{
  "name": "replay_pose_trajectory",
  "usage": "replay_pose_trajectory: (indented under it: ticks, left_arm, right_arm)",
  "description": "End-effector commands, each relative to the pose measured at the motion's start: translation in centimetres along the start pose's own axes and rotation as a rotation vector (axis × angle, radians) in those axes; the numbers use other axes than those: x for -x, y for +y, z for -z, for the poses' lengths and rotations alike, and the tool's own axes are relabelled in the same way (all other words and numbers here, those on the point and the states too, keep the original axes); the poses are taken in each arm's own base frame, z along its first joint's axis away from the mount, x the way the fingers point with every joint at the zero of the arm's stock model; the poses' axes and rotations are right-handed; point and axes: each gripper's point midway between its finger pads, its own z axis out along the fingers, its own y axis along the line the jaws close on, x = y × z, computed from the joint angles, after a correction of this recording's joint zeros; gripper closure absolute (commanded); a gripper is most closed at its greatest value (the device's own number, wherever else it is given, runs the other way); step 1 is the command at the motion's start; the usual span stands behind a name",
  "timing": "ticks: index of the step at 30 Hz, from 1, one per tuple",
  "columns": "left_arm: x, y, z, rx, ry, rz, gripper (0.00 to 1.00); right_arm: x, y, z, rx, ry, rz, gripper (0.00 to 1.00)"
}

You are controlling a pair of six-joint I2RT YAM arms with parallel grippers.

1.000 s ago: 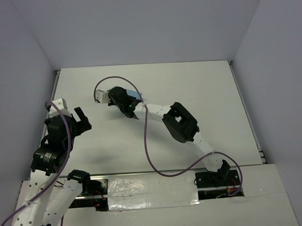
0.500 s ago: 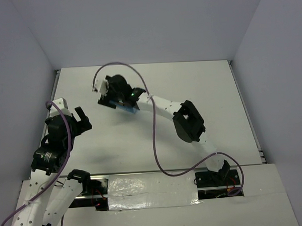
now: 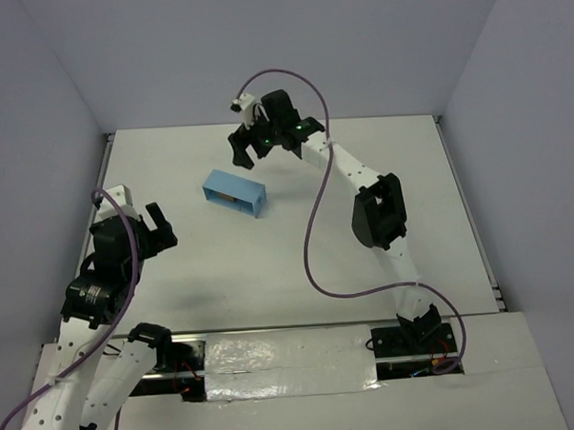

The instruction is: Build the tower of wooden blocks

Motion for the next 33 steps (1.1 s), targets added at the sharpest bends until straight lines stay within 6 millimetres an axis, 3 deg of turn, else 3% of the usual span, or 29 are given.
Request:
replay_pose_trajectory:
  ticks: [1, 7, 16, 18, 20, 22, 25, 33]
  left_arm:
    - [0.7, -0.7, -0.3, -0.027, -0.022, -0.01, 0.01]
    - [0.7, -0.8, -0.2, -0.036, -0.025, -0.011, 0.0]
    - [0.6, -1.0, -0.2, -0.048, -0.023, -0.014, 0.0]
    - [0.6, -1.0, -0.2, -0.048, -0.023, -0.015, 0.01]
    - [0.7, -1.0, -0.2, -0.05, -0.024, -0.012, 0.01]
    - [0.6, -1.0, -0.1, -0.051, -0.025, -0.012, 0.0]
    - [0.7, -1.1, -0.1, -0.054, -0.025, -0.013, 0.01]
    - [0.7, -1.1, -0.1, -0.058, -0.027, -0.013, 0.0]
  right_arm:
    - [-2.6, 4.8, -2.2, 0.113, 0.055, -0.057, 0.0]
    - [-4.7, 5.0, -5.0, 0.086, 0.099, -0.051, 0.0]
    - [-8.4, 6.6, -7.2, 0.065, 0.186, 0.005, 0.01]
    - [-8.8, 6.7, -7.4, 0.057, 0.199, 0.022, 0.11]
    - [-8.9, 6.9, -7.4, 0.049, 0.207, 0.05, 0.29]
    - [-9.1, 7.3, -7.2, 0.051, 0.212, 0.07, 0.35]
    - [-9.7, 7.7, -7.1, 0.047, 0.231, 0.091, 0.33]
    - [-11.2, 8.9, -6.7, 0.104, 0.261, 0.072, 0.16]
